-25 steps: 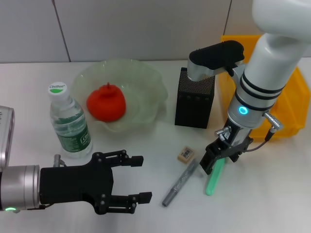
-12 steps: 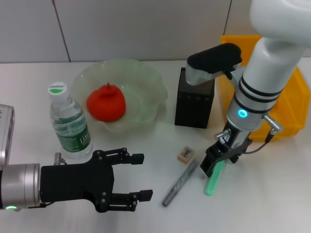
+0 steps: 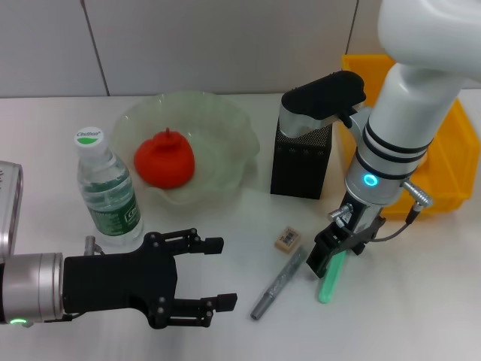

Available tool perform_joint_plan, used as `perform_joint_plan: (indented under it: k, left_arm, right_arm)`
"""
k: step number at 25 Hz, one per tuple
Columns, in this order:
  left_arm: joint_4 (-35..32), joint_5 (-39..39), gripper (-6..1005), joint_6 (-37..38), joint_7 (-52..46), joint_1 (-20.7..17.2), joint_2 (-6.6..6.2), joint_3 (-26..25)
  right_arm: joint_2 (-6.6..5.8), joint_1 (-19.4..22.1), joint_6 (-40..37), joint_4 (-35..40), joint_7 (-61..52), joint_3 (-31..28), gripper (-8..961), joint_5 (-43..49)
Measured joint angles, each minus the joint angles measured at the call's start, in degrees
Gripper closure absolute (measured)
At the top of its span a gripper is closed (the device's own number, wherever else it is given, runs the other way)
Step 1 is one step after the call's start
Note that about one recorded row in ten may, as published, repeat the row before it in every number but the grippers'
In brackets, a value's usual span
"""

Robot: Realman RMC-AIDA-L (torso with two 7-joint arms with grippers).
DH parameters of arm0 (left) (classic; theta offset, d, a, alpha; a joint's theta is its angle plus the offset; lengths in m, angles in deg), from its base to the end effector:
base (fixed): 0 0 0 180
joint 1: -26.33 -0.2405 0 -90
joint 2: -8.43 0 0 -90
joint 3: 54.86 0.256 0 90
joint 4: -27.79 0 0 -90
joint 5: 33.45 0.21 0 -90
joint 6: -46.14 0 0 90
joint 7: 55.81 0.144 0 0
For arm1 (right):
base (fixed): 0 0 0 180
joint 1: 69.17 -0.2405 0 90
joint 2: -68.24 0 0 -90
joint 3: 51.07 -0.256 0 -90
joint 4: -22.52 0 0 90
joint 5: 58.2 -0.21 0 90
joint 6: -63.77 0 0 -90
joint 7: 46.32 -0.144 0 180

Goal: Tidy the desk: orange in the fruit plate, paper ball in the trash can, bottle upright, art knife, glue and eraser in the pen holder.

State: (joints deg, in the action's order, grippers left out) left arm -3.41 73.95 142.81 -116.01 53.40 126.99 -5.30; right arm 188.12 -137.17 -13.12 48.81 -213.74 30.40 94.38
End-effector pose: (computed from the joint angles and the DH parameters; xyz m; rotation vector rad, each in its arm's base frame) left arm -0.2579 0.2855 -0.0266 -2.8963 -0.2461 -0.8433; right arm 0.1546 0.3973 -0.0788 -2.3448 1.2920 -0.8623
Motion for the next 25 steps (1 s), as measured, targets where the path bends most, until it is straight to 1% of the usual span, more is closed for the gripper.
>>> perform_joint_plan:
  k: [25]
  left_arm:
    - [0.1,-0.5,188,0.0,0.2,0.0,0.01,0.0]
  right_arm:
    - [0.00,0.1,0.3,-0.4,0.2,0.1,213,0.0]
